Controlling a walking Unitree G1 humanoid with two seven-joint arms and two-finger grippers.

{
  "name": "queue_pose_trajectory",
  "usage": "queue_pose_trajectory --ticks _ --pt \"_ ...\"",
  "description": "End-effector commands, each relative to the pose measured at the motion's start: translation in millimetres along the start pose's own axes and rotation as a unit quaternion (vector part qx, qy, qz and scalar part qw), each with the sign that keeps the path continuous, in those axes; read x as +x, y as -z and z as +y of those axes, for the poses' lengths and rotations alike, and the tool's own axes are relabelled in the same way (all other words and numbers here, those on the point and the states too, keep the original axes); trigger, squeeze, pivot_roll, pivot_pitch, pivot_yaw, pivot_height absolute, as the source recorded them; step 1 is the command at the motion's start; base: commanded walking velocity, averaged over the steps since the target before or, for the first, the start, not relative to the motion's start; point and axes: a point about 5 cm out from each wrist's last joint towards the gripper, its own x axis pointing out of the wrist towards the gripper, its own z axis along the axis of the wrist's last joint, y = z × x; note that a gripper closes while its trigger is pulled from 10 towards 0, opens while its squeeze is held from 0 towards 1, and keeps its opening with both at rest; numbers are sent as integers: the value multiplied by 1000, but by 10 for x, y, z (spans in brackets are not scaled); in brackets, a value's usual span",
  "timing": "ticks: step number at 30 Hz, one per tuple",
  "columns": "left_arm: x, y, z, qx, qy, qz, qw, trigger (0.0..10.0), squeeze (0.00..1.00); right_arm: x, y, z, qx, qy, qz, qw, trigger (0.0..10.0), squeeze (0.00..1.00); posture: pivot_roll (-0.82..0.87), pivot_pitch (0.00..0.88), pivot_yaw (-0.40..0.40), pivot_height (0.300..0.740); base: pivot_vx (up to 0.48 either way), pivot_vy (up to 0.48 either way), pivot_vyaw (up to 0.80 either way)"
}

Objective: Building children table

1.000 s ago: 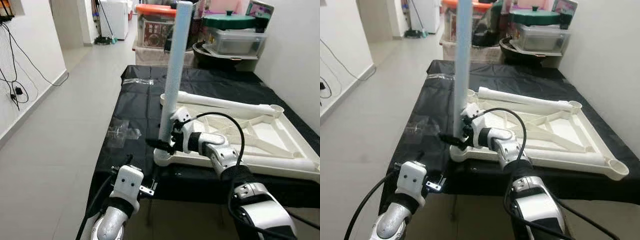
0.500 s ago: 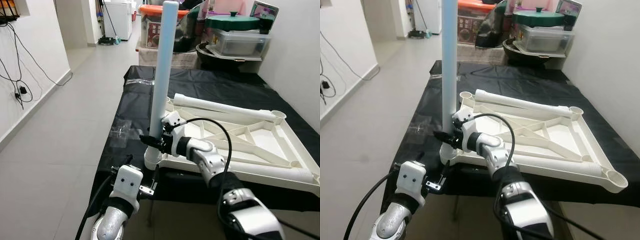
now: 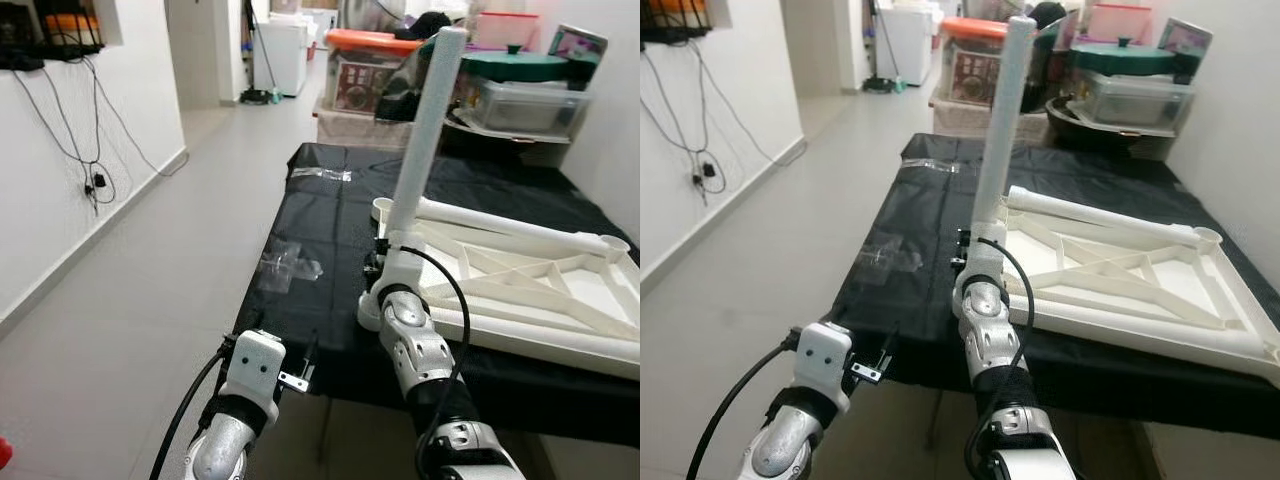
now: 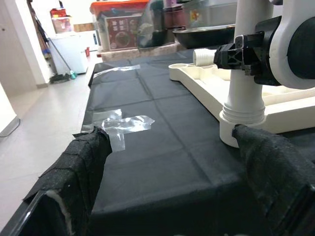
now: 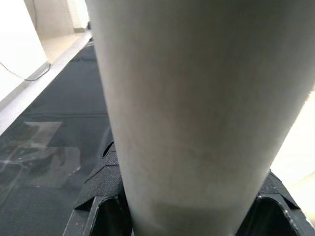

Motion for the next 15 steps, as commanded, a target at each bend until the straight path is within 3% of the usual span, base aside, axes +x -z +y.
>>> queue_pose_trajectory --ticks 1,5,6,7,8,9,11,12,13,14,15 --pt "2 32 -14 -3 4 11 1000 10000 0 -29 79 153 16 -37 10 999 10000 1000 38 0 -81 740 0 0 0" --pt "2 31 -13 -3 4 11 1000 10000 0 -45 28 300 31 -96 -9 995 10000 1000 39 0 -85 740 0 0 0" --pt "2 32 -12 -3 4 12 1000 10000 0 -39 4 343 36 -129 -15 991 10000 871 39 0 -84 740 0 0 0" --pt "2 33 -12 -3 3 12 1000 10000 0 -34 -10 364 39 -149 -18 988 10000 871 39 0 -84 740 0 0 0" --pt "2 32 -12 -3 4 12 1000 10000 0 -5 -53 362 13 -192 -29 981 10000 0 43 0 -84 740 0 0 0" --pt "2 32 -12 -3 4 12 1000 10000 0 -5 -53 362 13 -192 -29 981 10000 0 43 0 -84 740 0 0 0" --pt "3 32 -12 -3 5 12 1000 10000 0 42 -89 336 -10 -283 -12 959 10000 0 42 0 -80 740 0 0 0" --pt "3 32 -12 -3 5 12 1000 10000 0 42 -89 336 -10 -283 -12 959 10000 0 42 0 -80 740 0 0 0" --pt "6 32 -12 -3 5 12 1000 10000 0 63 -113 292 -34 -328 -4 944 10000 0 43 0 -83 740 0 0 0" --pt "6 32 -12 -3 5 12 1000 10000 0 63 -113 292 -34 -328 -4 944 10000 0 43 0 -83 740 0 0 0" --pt "7 32 -12 -3 5 12 1000 10000 0 73 -126 260 -48 -352 2 935 10000 0 43 0 -83 740 0 0 0"
